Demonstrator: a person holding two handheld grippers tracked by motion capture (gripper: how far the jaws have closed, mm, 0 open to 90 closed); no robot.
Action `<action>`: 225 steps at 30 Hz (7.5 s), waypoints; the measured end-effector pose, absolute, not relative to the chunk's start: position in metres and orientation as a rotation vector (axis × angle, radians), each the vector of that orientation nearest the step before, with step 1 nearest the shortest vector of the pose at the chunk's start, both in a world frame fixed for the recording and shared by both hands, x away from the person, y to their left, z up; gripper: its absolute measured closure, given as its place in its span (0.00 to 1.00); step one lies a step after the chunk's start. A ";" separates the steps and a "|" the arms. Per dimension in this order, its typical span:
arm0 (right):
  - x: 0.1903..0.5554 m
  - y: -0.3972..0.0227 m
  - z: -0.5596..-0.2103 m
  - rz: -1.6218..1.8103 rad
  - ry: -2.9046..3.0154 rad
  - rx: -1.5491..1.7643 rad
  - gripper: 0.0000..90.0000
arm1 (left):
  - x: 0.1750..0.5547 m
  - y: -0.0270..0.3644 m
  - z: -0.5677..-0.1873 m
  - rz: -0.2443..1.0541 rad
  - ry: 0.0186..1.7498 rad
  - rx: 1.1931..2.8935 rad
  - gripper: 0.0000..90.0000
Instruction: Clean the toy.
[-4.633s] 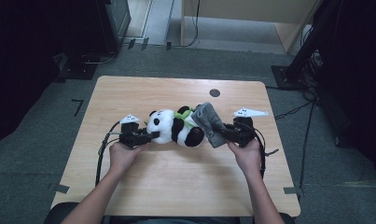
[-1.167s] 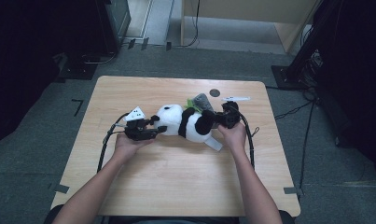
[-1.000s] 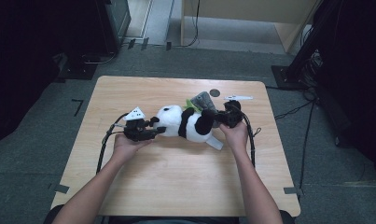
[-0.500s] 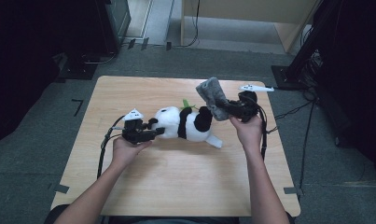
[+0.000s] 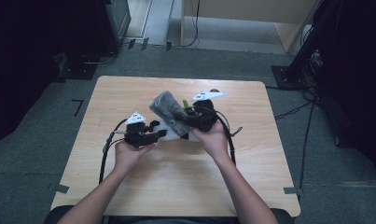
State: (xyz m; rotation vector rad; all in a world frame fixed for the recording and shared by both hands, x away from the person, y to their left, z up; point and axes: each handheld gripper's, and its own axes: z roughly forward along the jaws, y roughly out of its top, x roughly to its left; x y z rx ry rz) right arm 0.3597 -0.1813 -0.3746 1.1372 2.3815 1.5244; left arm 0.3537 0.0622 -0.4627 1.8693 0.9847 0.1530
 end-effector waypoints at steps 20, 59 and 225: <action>0.373 -0.167 -0.410 1.459 2.484 1.190 0.87 | 0.352 0.057 -0.465 0.153 0.993 1.881 0.60; 0.378 -0.291 -0.392 1.411 2.131 1.467 0.87 | 0.364 0.065 -0.468 0.093 0.986 1.860 0.60; 0.410 -0.290 -0.407 1.553 2.187 1.446 0.88 | 0.375 0.086 -0.468 0.181 0.714 1.931 0.29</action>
